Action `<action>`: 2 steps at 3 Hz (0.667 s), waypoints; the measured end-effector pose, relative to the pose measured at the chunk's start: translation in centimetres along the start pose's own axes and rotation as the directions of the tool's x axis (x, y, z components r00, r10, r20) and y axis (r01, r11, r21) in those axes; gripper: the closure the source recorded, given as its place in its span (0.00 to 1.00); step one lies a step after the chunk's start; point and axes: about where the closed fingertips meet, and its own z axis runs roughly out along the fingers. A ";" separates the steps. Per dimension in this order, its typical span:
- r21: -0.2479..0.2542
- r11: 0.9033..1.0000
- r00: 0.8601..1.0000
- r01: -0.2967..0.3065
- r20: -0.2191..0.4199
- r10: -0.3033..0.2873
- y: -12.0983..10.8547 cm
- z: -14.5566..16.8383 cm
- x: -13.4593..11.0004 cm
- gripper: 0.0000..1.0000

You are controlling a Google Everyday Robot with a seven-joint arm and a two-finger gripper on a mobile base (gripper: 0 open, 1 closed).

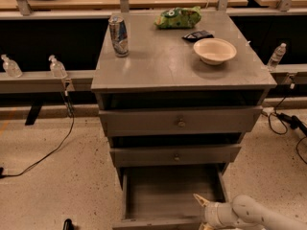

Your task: Close bottom drawer

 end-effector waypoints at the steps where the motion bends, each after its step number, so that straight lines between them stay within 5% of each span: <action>1: -0.015 0.999 0.999 -0.036 -0.010 0.036 -0.1 1.5 2.8 0.00; 2: -0.028 0.997 0.996 -0.078 -0.040 0.077 -0.7 2.9 5.7 0.00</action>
Offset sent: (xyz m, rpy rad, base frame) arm 0.0229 -0.0485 -0.0902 -0.0551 0.1249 -0.0784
